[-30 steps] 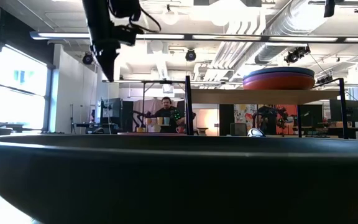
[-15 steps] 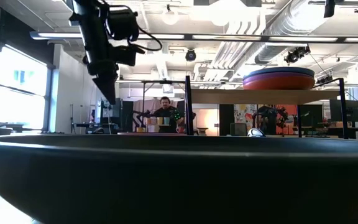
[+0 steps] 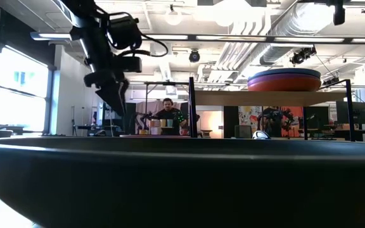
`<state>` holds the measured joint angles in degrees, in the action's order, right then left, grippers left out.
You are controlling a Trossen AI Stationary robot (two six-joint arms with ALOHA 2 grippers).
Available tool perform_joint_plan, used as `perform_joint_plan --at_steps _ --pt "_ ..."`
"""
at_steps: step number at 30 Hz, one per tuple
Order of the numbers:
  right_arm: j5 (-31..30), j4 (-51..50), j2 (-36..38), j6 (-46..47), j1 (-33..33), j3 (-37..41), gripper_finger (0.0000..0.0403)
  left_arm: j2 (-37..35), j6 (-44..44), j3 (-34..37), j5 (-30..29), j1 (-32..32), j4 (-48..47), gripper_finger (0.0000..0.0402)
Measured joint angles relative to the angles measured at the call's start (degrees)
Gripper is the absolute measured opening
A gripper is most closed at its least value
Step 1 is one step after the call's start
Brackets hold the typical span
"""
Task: Place and stack plates onto a shelf
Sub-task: Put the violet plate on the shelf
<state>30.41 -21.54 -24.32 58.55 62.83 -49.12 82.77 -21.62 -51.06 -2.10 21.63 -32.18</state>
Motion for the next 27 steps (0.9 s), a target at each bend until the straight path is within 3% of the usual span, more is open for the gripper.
perform_joint_plan --at_steps 4,13,27 --pt "0.0 -0.26 0.0 -0.12 0.0 0.0 0.0092 3.01 -3.91 0.24 -0.22 -0.88 2.38 0.0119" --pt "-0.02 -0.24 0.0 -0.58 0.02 0.0 0.0092 8.2 -2.88 0.18 -3.96 -2.2 8.74 0.0119" --pt "-0.04 -0.48 0.01 -0.56 0.01 0.0 0.0092 13.63 -10.55 0.15 -7.25 -2.14 10.78 0.0119"
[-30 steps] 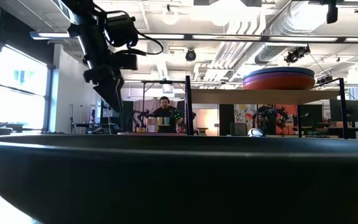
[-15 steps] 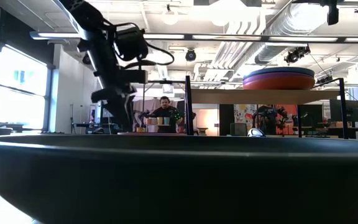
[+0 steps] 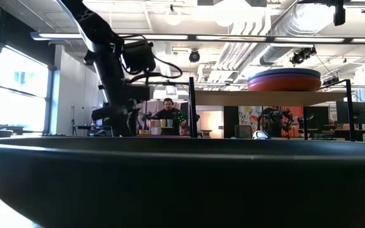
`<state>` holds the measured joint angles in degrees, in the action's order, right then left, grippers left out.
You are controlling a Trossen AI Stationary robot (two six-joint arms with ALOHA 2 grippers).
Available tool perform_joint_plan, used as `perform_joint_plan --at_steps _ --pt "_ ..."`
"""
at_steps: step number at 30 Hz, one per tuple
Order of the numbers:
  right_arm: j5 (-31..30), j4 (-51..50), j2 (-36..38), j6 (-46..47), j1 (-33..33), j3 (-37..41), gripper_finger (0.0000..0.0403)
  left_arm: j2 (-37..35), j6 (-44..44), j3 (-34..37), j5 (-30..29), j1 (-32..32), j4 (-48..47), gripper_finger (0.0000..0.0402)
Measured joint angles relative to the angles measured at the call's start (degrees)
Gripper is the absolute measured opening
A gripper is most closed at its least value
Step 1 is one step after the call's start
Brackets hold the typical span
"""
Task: Place and stack plates onto a shelf
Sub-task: Put the violet plate on the shelf
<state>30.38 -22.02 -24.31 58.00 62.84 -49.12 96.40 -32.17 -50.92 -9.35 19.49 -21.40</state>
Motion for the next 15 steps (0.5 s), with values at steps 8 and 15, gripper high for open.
perform_joint_plan --at_steps 8,15 --pt "0.02 0.0 0.02 0.02 -0.01 0.0 0.0092 2.85 -2.6 -0.11 -1.72 -0.03 0.61 0.012" --pt "0.02 0.0 0.02 0.02 -0.01 0.0 0.0092 2.88 -2.49 -0.11 -1.78 -0.2 0.34 0.0083"
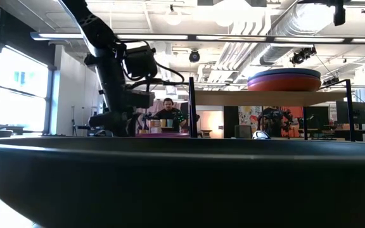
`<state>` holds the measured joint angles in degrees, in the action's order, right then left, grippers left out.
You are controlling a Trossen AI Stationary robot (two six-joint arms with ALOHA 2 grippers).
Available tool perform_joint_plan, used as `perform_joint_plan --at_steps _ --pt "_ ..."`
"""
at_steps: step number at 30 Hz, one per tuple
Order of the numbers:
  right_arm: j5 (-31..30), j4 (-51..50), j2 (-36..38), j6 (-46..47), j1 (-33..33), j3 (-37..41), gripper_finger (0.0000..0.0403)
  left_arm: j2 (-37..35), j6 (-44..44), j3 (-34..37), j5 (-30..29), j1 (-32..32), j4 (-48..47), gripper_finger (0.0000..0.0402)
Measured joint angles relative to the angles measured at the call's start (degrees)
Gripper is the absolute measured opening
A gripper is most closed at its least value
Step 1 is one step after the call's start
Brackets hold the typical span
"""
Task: Place and stack plates onto a shelf
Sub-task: Put the violet plate on the shelf
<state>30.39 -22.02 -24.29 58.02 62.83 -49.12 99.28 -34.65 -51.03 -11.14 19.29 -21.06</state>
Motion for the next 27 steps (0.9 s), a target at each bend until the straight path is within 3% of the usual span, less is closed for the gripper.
perform_joint_plan --at_steps 8,27 --pt "0.0 0.0 0.0 0.0 0.01 0.0 0.0092 0.06 -0.17 0.01 -2.23 -0.47 0.81 0.0007" --pt "0.0 -0.02 0.0 -0.3 0.0 0.0 0.0092 -1.24 0.11 0.17 -10.96 -4.48 -2.76 0.0001"
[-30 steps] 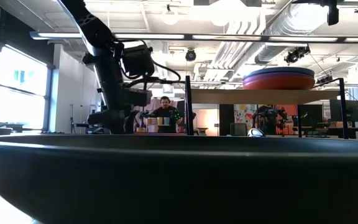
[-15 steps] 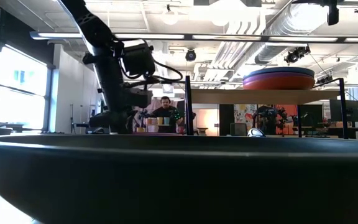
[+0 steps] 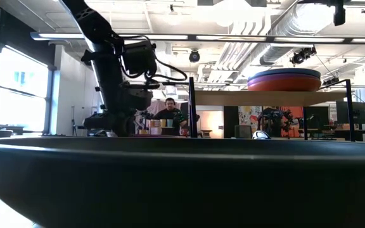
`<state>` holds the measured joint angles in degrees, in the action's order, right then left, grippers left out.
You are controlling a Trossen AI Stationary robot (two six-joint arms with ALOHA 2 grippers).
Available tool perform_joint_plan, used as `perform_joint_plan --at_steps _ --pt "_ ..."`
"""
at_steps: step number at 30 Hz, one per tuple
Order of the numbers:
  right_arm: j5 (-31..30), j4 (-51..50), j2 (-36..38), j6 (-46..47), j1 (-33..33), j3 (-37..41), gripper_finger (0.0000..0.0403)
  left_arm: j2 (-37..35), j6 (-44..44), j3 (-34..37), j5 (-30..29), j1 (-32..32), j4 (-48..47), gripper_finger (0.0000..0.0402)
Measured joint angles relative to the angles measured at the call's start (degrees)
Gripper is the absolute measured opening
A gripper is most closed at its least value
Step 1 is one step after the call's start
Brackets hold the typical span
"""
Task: Place and stack plates onto a shelf
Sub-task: Put the violet plate on the shelf
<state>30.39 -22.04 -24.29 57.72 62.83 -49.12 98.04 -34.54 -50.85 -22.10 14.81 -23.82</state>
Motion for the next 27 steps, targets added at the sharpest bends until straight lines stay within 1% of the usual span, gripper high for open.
perform_joint_plan --at_steps 7,20,27 --pt "0.0 -0.02 0.0 -1.23 0.0 0.0 0.0092 -4.88 1.35 0.02 -0.96 0.02 -2.05 0.0001" --pt "0.0 -2.09 0.0 -1.42 0.0 0.0 0.0092 -20.05 2.98 -0.07 -4.24 0.02 -3.99 0.0001" --pt "-0.02 -3.04 0.0 -1.45 0.0 0.0 0.0092 -26.37 2.95 -0.09 -6.15 0.02 -3.53 0.0001"
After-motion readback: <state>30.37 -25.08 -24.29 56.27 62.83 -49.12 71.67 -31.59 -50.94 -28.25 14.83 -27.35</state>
